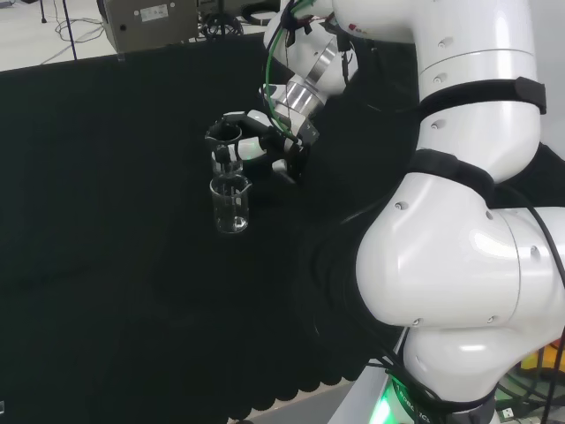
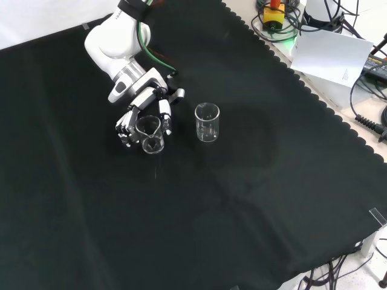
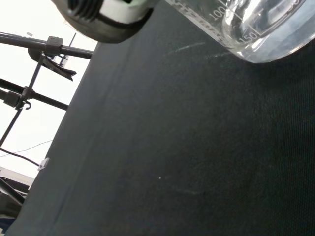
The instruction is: Pick up the beaker on the right.
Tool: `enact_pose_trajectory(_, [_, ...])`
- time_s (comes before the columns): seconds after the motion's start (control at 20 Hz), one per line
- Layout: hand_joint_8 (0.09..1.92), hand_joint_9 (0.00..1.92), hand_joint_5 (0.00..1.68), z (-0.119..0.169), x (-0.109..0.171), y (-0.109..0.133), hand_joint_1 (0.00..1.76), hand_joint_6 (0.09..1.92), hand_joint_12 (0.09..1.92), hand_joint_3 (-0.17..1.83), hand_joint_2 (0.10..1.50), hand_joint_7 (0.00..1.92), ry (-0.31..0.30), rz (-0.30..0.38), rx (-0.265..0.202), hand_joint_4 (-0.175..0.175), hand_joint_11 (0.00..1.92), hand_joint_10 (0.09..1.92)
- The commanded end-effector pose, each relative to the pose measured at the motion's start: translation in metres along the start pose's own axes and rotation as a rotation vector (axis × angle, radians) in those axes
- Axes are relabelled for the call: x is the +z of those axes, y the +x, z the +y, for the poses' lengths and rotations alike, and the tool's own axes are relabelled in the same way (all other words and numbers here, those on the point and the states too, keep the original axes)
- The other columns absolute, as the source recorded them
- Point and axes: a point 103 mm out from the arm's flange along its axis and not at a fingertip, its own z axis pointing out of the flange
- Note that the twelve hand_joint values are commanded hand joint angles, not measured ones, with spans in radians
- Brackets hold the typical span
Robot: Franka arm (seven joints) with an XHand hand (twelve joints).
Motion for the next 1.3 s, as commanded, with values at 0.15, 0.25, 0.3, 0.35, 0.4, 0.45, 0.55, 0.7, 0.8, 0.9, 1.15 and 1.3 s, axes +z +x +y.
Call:
enact_pose_trajectory(0.15, [0.63,0.90,1.15,-0.004,-0.008,0.005,1.18,0.75,1.19,-0.17,1.08,0.90,-0.155,-0.134,0.046,0.027,0.63,0.56])
enact_pose_trajectory(0.25, [0.66,1.29,1.17,-0.007,-0.015,0.010,1.34,0.75,0.92,-0.17,1.06,1.18,-0.244,-0.146,0.039,-0.076,1.06,0.24])
enact_pose_trajectory(0.3, [0.66,1.39,1.17,-0.008,-0.019,0.012,1.38,0.74,0.83,-0.17,1.05,1.24,-0.280,-0.139,0.035,-0.112,1.16,0.13])
enact_pose_trajectory(0.35, [0.64,1.45,1.18,-0.009,-0.024,0.014,1.40,0.71,0.78,-0.17,1.05,1.29,-0.311,-0.134,0.027,-0.135,1.22,0.09])
enact_pose_trajectory(0.4, [0.64,1.48,1.19,-0.009,-0.029,0.017,1.41,0.69,0.75,-0.17,1.04,1.31,-0.332,-0.130,0.015,-0.147,1.25,0.09])
enact_pose_trajectory(0.45, [0.64,1.50,1.19,-0.010,-0.034,0.020,1.42,0.67,0.73,-0.17,1.04,1.31,-0.349,-0.132,0.003,-0.152,1.26,0.09])
enact_pose_trajectory(0.55, [0.63,1.54,1.21,-0.011,-0.046,0.027,1.42,0.62,0.71,-0.17,1.03,1.31,-0.382,-0.131,-0.024,-0.159,1.28,0.09])
enact_pose_trajectory(0.7, [0.61,1.56,1.22,-0.013,-0.063,0.037,1.43,0.57,0.69,-0.17,1.03,1.33,-0.384,-0.153,-0.061,-0.171,1.29,0.09])
enact_pose_trajectory(0.8, [0.60,1.56,1.23,-0.015,-0.072,0.043,1.43,0.55,0.68,-0.17,1.02,1.33,-0.358,-0.177,-0.076,-0.175,1.29,0.09])
enact_pose_trajectory(0.9, [0.59,1.57,1.24,-0.018,-0.081,0.050,1.43,0.53,0.68,-0.17,1.02,1.34,-0.322,-0.221,-0.090,-0.175,1.29,0.09])
enact_pose_trajectory(1.15, [0.58,1.57,1.24,-0.030,-0.103,0.069,1.43,0.51,0.67,-0.17,1.02,1.34,-0.236,-0.329,-0.087,-0.175,1.30,0.09])
enact_pose_trajectory(1.3, [0.57,1.57,1.25,-0.040,-0.114,0.080,1.43,0.50,0.66,-0.17,1.02,1.34,-0.200,-0.389,-0.076,-0.175,1.31,0.09])
